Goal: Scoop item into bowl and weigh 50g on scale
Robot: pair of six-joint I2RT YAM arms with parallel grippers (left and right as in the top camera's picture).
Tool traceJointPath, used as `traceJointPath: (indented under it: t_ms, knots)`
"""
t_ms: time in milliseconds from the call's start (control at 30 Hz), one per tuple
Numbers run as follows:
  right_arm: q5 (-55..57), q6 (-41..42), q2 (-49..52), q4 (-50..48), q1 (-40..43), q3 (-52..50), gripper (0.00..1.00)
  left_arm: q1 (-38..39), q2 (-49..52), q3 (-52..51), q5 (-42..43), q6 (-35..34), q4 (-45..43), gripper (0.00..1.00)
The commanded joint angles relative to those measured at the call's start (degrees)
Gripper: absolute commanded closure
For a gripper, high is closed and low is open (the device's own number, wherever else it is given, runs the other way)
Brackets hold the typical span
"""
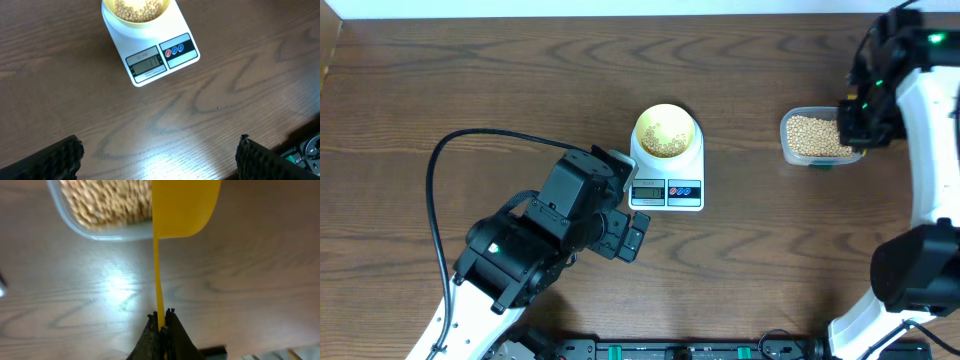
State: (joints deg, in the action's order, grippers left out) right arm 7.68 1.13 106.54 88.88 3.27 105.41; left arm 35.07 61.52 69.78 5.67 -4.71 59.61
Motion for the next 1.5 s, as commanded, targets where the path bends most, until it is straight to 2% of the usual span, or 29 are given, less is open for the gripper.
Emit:
traceJointPath:
  t_ms: [0,300,567,1467]
  knots:
    - [6.01,4.31,-0.98,-0.44,-1.4,-2.45,0.99,-0.17,0.22,0.7,-0.09,-0.33,0.15,0.0]
    - [8.48,9.46,-0.98,-2.54,-1.55,-5.42,0.99,-0.17,0.22,0.7,-0.09,-0.33,0.15,0.0]
    - [8.04,9.57,-0.98,-6.03,-1.55,-10.47,0.99,-0.17,0.22,0.7,-0.09,-0.33,0.15,0.0]
    - [2.43,9.53,-0.76,-16.92,-1.44,-18.18,0.99,-0.17,0.22,0.7,-0.11,-0.33,0.15,0.0]
